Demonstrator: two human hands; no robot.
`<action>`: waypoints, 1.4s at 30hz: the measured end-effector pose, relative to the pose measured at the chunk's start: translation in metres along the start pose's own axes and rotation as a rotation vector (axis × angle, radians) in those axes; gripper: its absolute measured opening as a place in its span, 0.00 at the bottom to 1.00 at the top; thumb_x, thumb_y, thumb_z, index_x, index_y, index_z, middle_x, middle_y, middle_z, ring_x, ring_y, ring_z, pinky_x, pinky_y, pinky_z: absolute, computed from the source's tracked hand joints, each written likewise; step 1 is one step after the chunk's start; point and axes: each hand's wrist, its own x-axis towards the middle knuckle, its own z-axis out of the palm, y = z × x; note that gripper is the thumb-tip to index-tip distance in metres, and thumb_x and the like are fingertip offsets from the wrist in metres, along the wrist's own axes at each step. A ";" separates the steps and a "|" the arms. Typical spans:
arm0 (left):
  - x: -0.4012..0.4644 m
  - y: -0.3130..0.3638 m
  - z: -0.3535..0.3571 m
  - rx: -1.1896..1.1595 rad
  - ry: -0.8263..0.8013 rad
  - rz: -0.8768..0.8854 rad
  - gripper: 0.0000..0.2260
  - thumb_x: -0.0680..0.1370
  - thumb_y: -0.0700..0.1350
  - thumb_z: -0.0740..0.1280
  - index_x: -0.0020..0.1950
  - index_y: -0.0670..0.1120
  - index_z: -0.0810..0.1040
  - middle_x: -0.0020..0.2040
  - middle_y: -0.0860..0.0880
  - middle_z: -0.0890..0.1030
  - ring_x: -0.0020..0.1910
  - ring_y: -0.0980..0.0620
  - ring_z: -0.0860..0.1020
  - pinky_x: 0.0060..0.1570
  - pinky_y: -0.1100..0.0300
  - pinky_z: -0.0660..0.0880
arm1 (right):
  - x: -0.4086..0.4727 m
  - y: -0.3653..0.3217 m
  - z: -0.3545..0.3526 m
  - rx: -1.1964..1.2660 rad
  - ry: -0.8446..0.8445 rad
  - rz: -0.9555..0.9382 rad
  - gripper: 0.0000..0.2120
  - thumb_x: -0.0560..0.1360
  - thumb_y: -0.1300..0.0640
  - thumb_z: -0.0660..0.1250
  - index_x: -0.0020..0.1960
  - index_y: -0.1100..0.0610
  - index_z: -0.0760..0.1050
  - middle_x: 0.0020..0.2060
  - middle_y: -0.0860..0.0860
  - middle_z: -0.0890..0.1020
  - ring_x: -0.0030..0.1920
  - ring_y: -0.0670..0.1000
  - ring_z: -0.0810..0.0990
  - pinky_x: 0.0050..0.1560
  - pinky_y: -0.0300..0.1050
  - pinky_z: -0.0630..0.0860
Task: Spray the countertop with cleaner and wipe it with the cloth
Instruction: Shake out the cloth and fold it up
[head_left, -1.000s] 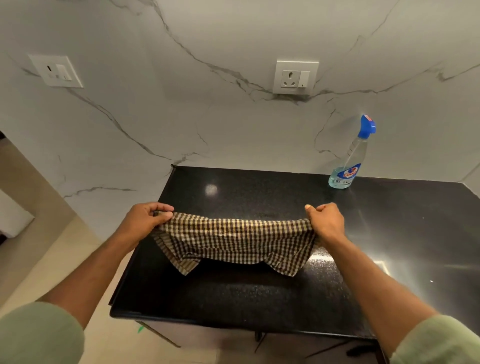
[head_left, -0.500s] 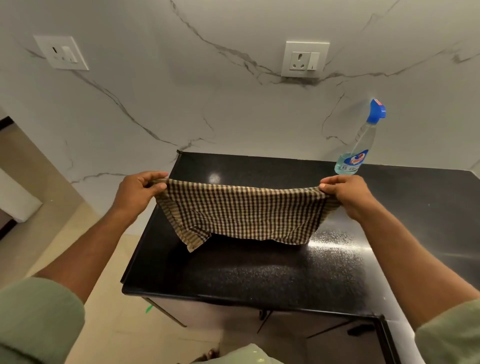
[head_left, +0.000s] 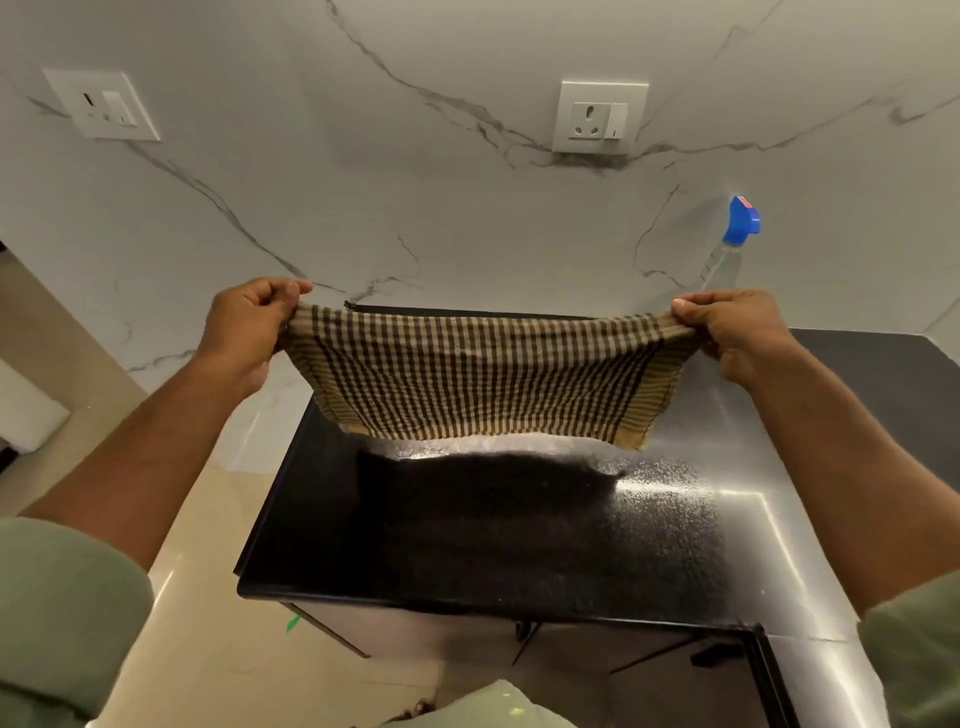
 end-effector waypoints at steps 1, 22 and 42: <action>0.000 0.003 0.000 -0.110 -0.076 -0.078 0.07 0.83 0.41 0.65 0.58 0.46 0.82 0.53 0.47 0.82 0.49 0.51 0.80 0.46 0.59 0.79 | 0.000 -0.002 0.000 0.011 -0.021 0.036 0.04 0.76 0.64 0.73 0.43 0.56 0.83 0.34 0.51 0.85 0.36 0.46 0.82 0.28 0.33 0.76; -0.071 -0.154 0.014 0.532 0.001 -0.228 0.18 0.80 0.36 0.68 0.68 0.49 0.71 0.54 0.43 0.81 0.55 0.42 0.80 0.56 0.47 0.78 | -0.014 0.129 -0.004 -0.793 -0.260 0.237 0.12 0.72 0.73 0.71 0.53 0.63 0.80 0.37 0.59 0.82 0.32 0.52 0.76 0.30 0.42 0.69; -0.023 -0.030 -0.025 0.333 0.041 0.285 0.21 0.75 0.33 0.74 0.66 0.46 0.81 0.58 0.45 0.84 0.53 0.53 0.82 0.57 0.70 0.78 | -0.002 0.034 -0.011 -0.042 -0.144 -0.105 0.14 0.77 0.71 0.67 0.47 0.54 0.84 0.45 0.50 0.86 0.48 0.47 0.85 0.57 0.41 0.81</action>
